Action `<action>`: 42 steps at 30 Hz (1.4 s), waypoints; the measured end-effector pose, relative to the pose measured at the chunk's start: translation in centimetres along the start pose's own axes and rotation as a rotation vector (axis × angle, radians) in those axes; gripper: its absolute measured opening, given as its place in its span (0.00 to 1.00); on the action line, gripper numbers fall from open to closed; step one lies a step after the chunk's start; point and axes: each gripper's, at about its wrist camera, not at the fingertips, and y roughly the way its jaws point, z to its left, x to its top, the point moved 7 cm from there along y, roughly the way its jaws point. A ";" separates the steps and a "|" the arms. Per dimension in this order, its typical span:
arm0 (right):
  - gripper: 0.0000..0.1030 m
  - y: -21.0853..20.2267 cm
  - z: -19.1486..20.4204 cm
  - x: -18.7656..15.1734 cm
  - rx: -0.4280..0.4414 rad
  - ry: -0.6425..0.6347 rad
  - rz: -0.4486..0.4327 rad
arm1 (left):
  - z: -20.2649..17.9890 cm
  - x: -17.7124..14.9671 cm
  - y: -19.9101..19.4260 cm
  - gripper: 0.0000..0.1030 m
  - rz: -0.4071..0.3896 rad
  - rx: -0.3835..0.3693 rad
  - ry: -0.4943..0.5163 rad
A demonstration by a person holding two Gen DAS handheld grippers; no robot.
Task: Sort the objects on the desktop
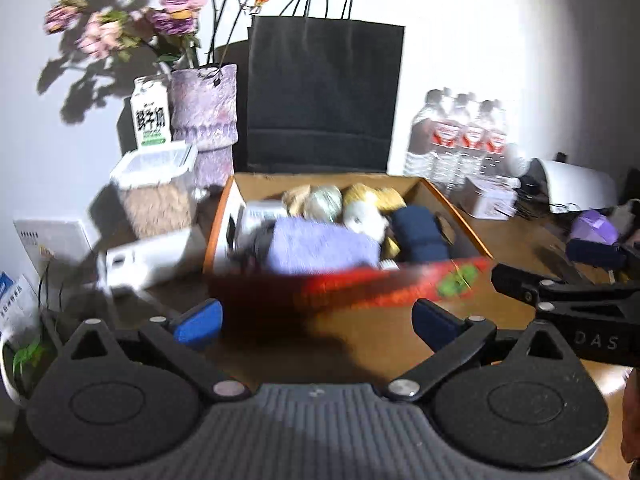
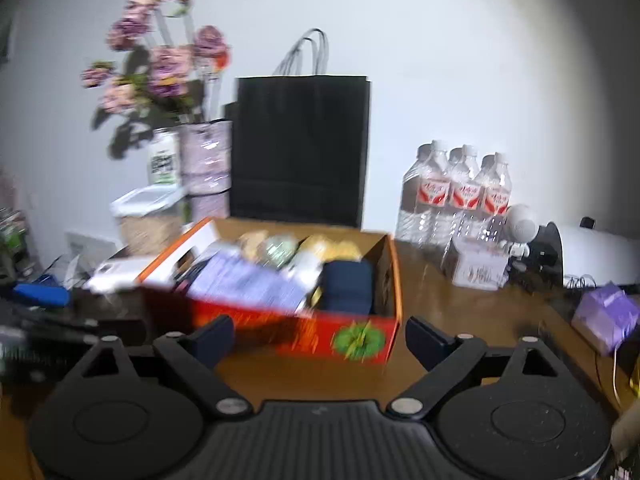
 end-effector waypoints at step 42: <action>0.97 2.3 2.8 -14.7 -0.009 0.051 0.192 | 1.5 -14.5 2.1 1.00 0.057 0.045 0.006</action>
